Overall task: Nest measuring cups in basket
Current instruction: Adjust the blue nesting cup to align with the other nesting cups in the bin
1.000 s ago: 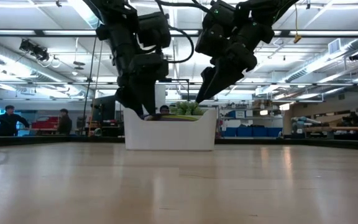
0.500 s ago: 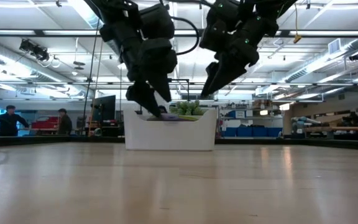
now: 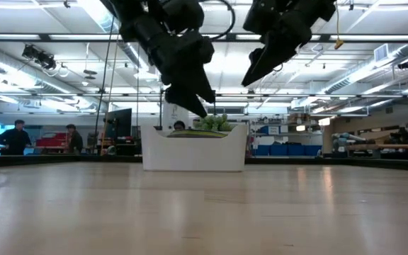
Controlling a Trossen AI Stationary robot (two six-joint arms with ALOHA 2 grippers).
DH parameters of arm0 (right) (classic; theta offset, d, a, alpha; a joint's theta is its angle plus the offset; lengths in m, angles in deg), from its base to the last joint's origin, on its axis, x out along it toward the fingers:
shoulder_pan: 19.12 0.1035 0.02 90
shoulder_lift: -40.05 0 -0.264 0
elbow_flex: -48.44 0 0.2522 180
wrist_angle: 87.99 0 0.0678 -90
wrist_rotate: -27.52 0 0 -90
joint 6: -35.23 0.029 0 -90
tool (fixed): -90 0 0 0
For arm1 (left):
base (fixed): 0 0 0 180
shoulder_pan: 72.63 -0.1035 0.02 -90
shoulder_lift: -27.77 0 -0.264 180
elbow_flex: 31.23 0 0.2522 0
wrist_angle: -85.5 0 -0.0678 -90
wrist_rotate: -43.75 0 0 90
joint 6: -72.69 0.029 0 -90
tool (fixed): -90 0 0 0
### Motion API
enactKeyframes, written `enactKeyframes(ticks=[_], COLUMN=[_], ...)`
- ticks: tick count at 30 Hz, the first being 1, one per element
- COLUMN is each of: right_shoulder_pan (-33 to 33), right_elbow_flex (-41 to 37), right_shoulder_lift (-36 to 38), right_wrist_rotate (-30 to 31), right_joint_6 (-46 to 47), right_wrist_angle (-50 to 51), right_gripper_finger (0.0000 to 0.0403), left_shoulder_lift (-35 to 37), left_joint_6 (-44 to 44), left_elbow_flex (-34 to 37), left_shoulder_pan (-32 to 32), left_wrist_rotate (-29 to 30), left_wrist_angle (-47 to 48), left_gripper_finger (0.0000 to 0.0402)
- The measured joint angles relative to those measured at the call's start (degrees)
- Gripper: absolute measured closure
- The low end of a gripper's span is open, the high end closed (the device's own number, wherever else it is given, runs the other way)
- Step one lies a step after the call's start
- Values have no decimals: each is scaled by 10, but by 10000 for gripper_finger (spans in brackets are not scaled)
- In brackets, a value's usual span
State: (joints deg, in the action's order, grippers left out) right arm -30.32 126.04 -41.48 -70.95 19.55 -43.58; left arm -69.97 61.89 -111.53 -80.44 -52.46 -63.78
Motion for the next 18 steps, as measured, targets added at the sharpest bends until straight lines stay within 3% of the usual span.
enactKeyframes(ticks=[3, 9, 13, 18], right_shoulder_pan=[0, 0, 0, 0], right_elbow_flex=[0, -39, -85, -140], right_shoulder_lift=[16, 43, 51, 45], right_wrist_rotate=[6, 13, 14, 13], right_joint_6=[15, 35, 52, 35], right_wrist_angle=[22, 10, -43, -167], right_gripper_finger=[96, 96, 96, 96], left_shoulder_lift=[0, 0, -8, -13], left_joint_6=[53, 157, 199, 202], left_elbow_flex=[-26, -27, -24, -24], left_shoulder_pan=[12, 29, 25, 3], left_wrist_rotate=[30, 176, 195, 176], left_wrist_angle=[39, 38, 31, 7], left_gripper_finger=[73, 72, 72, 72])
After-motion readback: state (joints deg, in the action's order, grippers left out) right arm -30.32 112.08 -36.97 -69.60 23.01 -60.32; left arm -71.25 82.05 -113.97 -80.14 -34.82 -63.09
